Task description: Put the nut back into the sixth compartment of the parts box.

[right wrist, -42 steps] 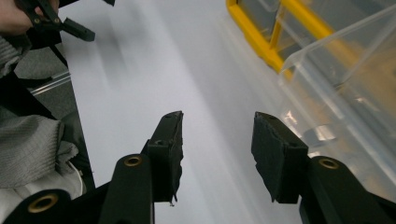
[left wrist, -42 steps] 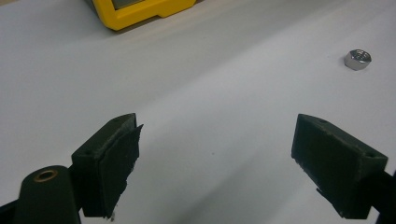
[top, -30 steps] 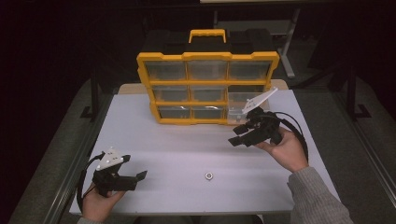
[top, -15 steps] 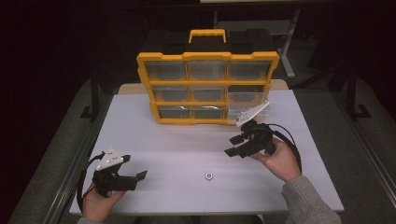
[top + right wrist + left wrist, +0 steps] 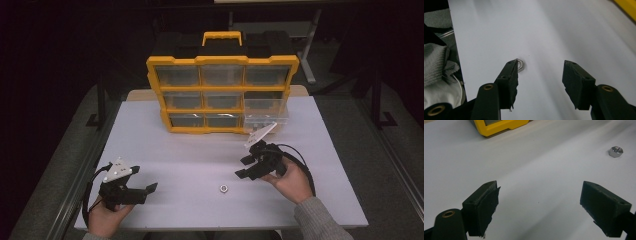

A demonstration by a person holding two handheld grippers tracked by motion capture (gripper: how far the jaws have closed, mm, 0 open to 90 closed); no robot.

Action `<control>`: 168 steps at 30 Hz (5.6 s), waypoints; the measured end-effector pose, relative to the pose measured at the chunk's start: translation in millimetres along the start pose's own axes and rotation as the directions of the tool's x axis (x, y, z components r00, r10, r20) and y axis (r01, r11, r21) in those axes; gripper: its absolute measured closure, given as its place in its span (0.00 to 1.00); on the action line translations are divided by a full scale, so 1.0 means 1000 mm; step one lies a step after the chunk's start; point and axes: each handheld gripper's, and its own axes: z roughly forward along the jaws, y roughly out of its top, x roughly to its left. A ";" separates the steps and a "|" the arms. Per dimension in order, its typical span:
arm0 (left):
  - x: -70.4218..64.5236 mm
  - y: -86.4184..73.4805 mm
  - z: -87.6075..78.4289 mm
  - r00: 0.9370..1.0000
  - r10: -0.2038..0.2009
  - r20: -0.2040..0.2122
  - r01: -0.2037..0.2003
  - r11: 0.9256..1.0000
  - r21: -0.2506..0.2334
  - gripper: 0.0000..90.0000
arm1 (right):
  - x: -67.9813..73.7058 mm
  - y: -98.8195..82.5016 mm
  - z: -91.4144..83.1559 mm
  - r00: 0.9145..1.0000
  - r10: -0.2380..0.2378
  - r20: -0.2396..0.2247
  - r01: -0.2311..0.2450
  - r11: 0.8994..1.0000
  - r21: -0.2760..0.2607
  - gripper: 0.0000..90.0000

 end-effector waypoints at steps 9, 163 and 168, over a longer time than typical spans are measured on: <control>0.001 0.000 -0.001 1.000 0.015 0.000 -0.015 1.000 0.012 0.16 | 0.006 -0.005 0.025 1.000 -0.025 -0.007 0.025 0.999 0.027 0.52; 0.001 0.000 -0.002 1.000 0.010 0.008 -0.010 1.000 -0.010 0.16 | -0.099 0.078 -0.095 0.975 0.165 0.149 -0.166 0.986 -0.008 0.76; 0.001 0.000 -0.002 1.000 0.006 0.006 -0.006 1.000 -0.008 0.16 | -0.098 0.079 -0.095 0.975 0.165 0.152 -0.164 0.986 -0.016 0.71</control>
